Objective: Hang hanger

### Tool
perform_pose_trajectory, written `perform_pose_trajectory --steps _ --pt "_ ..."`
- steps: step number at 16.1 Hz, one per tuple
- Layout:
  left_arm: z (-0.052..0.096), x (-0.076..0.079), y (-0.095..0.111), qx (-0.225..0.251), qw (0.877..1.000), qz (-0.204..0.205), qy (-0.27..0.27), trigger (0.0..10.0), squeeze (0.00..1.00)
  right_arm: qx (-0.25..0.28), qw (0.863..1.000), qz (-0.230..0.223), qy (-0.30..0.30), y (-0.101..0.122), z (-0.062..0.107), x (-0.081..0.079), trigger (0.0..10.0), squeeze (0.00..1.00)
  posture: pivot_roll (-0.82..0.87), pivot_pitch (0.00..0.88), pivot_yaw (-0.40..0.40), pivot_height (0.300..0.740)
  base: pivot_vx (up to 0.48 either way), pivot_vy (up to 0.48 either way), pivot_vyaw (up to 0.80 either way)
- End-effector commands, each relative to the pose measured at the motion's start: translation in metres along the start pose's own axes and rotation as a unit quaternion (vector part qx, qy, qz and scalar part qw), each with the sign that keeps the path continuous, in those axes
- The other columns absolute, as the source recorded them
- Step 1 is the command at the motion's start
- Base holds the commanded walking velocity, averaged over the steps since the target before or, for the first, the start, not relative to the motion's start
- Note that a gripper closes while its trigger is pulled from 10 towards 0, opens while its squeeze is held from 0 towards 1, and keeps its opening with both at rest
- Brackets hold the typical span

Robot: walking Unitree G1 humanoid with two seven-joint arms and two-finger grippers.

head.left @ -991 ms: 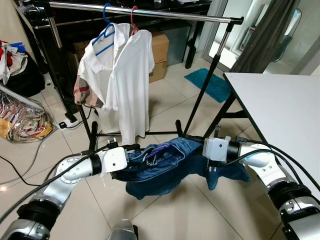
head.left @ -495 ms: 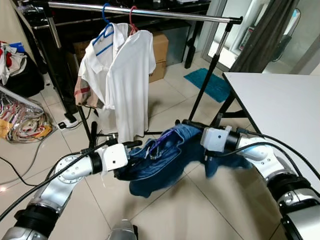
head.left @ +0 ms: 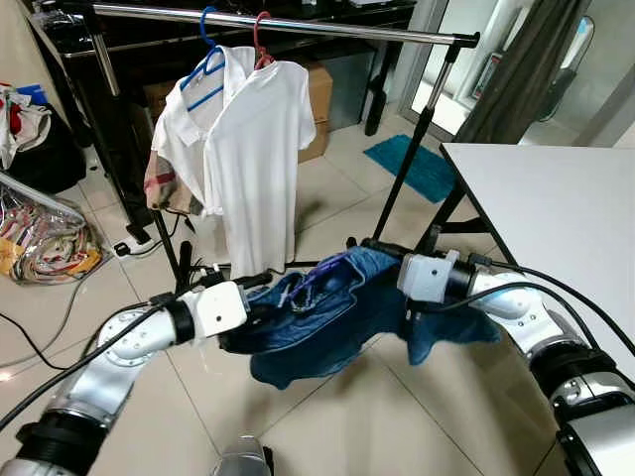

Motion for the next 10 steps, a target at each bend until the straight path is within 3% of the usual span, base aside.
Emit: perform_pose_trajectory --steps 1,10 --pt "0.001 0.013 -0.004 -0.015 0.999 -0.005 -0.038 10.0 0.00 0.019 0.999 0.008 -0.030 0.005 0.009 0.010 10.0 0.00 0.31 0.000 -0.068 0.740 0.000 0.000 0.00" --pt "0.010 0.006 -0.008 -0.031 0.998 -0.016 -0.050 10.0 0.00 -0.015 0.999 0.048 0.010 -0.010 0.023 -0.005 10.0 0.00 0.31 0.000 -0.062 0.740 0.000 0.000 0.00"
Point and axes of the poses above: a point about 5 cm out from each wrist's last joint towards the gripper, its own z axis pointing back from the gripper into the wrist, its own y axis along the axis of the wrist's last joint, x = y × z, the point moved 5 cm from there along -z, pointing out of the wrist towards the gripper, and after that the axes turned 4 degrees about -z, right-handed, at the moved point
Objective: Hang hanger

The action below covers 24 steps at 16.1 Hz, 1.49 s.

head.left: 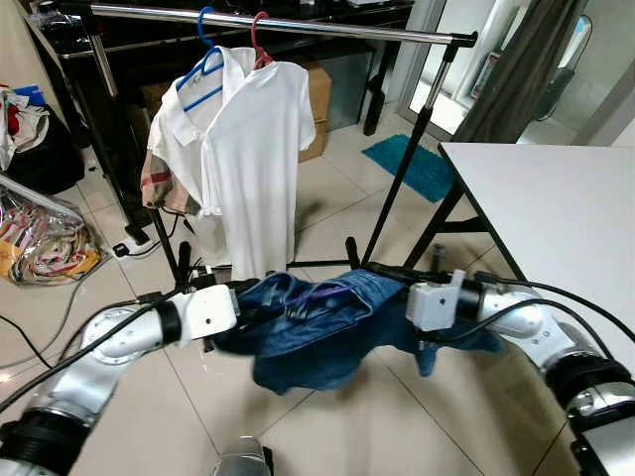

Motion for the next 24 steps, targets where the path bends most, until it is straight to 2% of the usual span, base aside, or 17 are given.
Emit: perform_pose_trajectory --steps 1,8,12,14,15,16,17,19,22,24 --pt "-0.003 0.006 0.002 0.000 1.000 -0.006 -0.019 10.0 0.00 -0.010 0.999 0.012 -0.029 -0.003 0.006 0.014 10.0 0.00 0.31 0.000 -0.062 0.740 0.000 0.000 0.00" --pt "-0.004 0.011 0.004 0.006 1.000 0.007 -0.022 10.0 0.00 0.009 0.998 0.019 -0.068 0.003 0.002 0.025 10.0 0.00 0.31 0.000 -0.066 0.740 0.000 0.000 0.00" --pt "-0.010 0.013 -0.009 0.007 0.997 0.074 0.033 10.0 0.00 0.017 0.997 0.021 -0.078 0.006 0.005 0.031 10.0 0.00 0.30 0.000 -0.066 0.740 0.000 0.000 0.00" --pt "-0.021 0.020 -0.027 -0.009 0.987 0.133 0.089 10.0 0.00 0.033 0.996 0.014 -0.083 0.012 0.004 0.034 10.0 0.00 0.30 0.000 -0.069 0.740 0.000 0.000 0.00" --pt "-0.024 0.023 -0.032 -0.017 0.984 0.147 0.099 10.0 0.00 0.037 0.996 0.012 -0.083 0.013 0.004 0.034 10.0 0.00 0.29 0.001 -0.072 0.740 0.000 0.000 0.00" --pt "-0.028 0.026 -0.036 -0.016 0.977 0.180 0.116 10.0 0.06 0.040 0.996 0.011 -0.082 0.014 0.004 0.032 10.0 0.00 0.29 0.001 -0.072 0.740 0.000 0.000 0.00" --pt "-0.030 0.028 -0.040 -0.013 0.967 0.217 0.136 10.0 1.00 0.044 0.996 0.009 -0.082 0.015 0.003 0.031 10.0 0.00 0.29 0.001 -0.072 0.740 0.000 0.000 0.00" --pt "-0.036 0.032 -0.041 -0.003 0.953 0.261 0.154 10.0 1.00 0.049 0.995 0.006 -0.083 0.017 0.003 0.032 10.0 0.00 0.29 0.001 -0.075 0.740 0.000 0.000 0.00" --pt "-0.043 0.028 -0.047 0.015 0.912 0.352 0.210 10.0 0.98 0.054 0.995 -0.001 -0.083 0.019 0.004 0.033 10.0 0.00 0.29 0.000 -0.069 0.740 0.000 0.000 0.00" --pt "-0.047 0.027 -0.045 0.033 0.894 0.382 0.230 10.0 0.96 0.055 0.995 -0.005 -0.085 0.019 0.003 0.032 10.0 0.00 0.29 0.000 -0.061 0.740 0.000 0.000 0.00"
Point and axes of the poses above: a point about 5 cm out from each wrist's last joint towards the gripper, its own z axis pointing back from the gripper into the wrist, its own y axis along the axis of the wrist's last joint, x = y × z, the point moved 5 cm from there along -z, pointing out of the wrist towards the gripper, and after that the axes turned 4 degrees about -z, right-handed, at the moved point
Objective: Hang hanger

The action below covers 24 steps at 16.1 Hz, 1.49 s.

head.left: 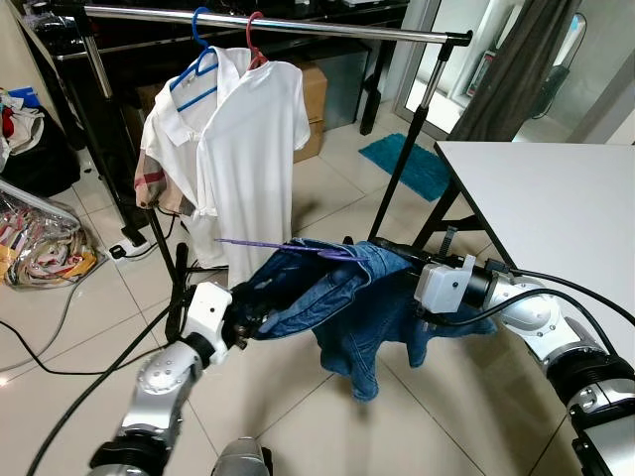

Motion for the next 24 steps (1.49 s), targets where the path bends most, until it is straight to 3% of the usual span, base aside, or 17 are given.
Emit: perform_pose_trajectory --steps 1,2,6,9,12,16,20,24 --pt "-0.002 -0.001 0.001 0.004 1.000 0.011 0.012 10.0 0.73 0.010 1.000 -0.001 -0.024 0.004 0.003 0.008 10.0 0.00 0.29 0.000 -0.059 0.740 0.000 0.000 0.00" --pt "-0.001 -0.003 0.002 0.011 0.999 0.009 0.034 10.0 0.00 0.008 1.000 -0.006 -0.026 0.003 0.003 0.007 10.0 0.00 0.29 0.000 -0.055 0.740 0.000 0.000 0.00" --pt "0.006 -0.020 0.007 0.046 0.991 0.025 0.123 10.0 0.00 -0.005 0.999 -0.029 -0.036 -0.003 0.006 0.003 10.0 0.00 0.29 0.002 -0.050 0.740 0.000 0.000 0.00" --pt "0.012 -0.029 -0.002 0.041 0.983 0.068 0.166 10.0 0.00 -0.004 0.998 -0.043 -0.036 -0.004 0.005 -0.001 10.0 0.00 0.30 0.004 -0.053 0.740 0.000 0.000 0.00" --pt "0.009 -0.024 -0.012 0.019 0.984 0.108 0.141 10.0 0.00 0.011 0.998 -0.044 -0.031 0.002 0.001 -0.004 10.0 0.00 0.30 0.005 -0.055 0.740 0.000 0.000 0.00" --pt "0.000 -0.002 -0.025 -0.017 0.988 0.137 0.076 10.0 0.00 0.029 0.998 -0.045 -0.021 0.009 -0.003 -0.007 10.0 0.00 0.29 0.004 -0.052 0.740 0.000 0.000 0.00" --pt "0.001 -0.005 -0.031 -0.029 0.983 0.161 0.086 10.0 0.00 0.040 0.998 -0.047 -0.016 0.015 -0.002 -0.007 10.0 0.00 0.28 0.005 -0.050 0.740 0.000 0.000 0.00" --pt "0.004 -0.012 -0.029 -0.020 0.982 0.154 0.111 10.0 0.00 0.032 0.998 -0.053 -0.016 0.012 0.000 -0.007 10.0 0.00 0.28 0.000 -0.048 0.740 0.000 0.000 0.00"
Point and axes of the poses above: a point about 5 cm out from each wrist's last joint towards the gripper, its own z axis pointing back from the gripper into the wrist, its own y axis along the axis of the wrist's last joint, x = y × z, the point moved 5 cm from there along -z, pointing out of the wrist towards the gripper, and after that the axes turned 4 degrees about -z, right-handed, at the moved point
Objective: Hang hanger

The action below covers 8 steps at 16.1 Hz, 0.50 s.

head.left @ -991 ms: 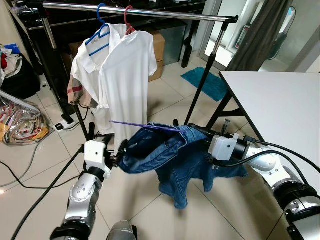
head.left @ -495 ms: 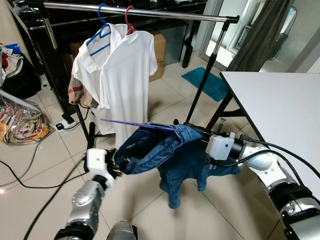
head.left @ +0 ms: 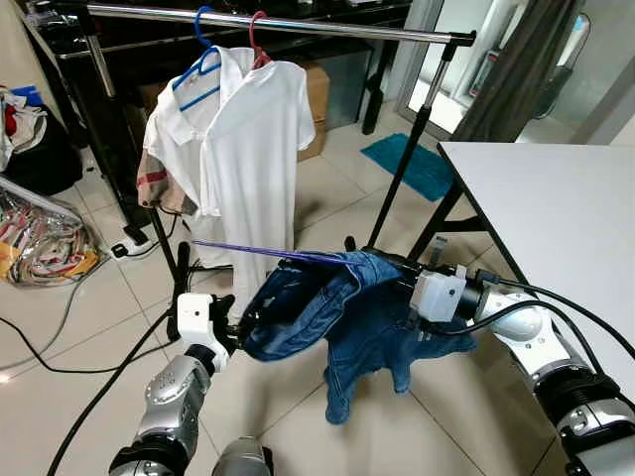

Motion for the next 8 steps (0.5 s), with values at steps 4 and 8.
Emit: perform_pose_trajectory --steps 4,8 --pt "0.001 -0.007 -0.014 -0.048 0.999 0.024 0.011 10.0 0.00 0.016 1.000 -0.009 -0.014 0.008 -0.002 0.006 10.0 0.00 0.29 0.000 -0.044 0.740 0.000 0.000 0.00" --pt "0.002 -0.002 -0.028 -0.089 0.996 0.020 -0.003 10.0 0.00 0.028 0.999 -0.007 -0.018 0.014 -0.004 0.010 10.0 0.00 0.28 0.000 -0.042 0.740 0.000 0.000 0.00"
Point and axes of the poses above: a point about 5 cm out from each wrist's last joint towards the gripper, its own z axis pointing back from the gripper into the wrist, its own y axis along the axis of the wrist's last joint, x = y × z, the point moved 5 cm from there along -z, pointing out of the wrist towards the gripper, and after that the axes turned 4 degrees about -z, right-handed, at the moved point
